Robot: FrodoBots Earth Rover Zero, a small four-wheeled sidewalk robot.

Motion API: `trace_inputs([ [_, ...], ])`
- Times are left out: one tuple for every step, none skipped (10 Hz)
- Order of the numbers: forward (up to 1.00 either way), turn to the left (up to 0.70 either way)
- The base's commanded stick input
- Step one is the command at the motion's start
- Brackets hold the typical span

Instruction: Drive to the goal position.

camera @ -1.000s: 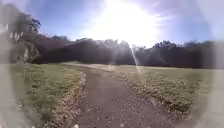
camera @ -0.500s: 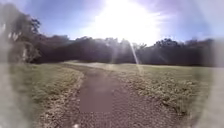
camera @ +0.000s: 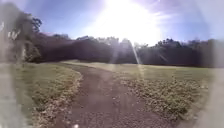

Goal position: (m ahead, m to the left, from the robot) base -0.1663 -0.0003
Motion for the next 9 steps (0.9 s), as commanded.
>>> trace_inputs([
  [0.70,0.00],
  [0.70,0.03],
  [0.70,0.12],
  [0.70,0.27],
  [0.70,0.31],
  [0.70,0.34],
  [0.70,0.32],
  [0.70,0.16],
  [0.70,0.03],
])
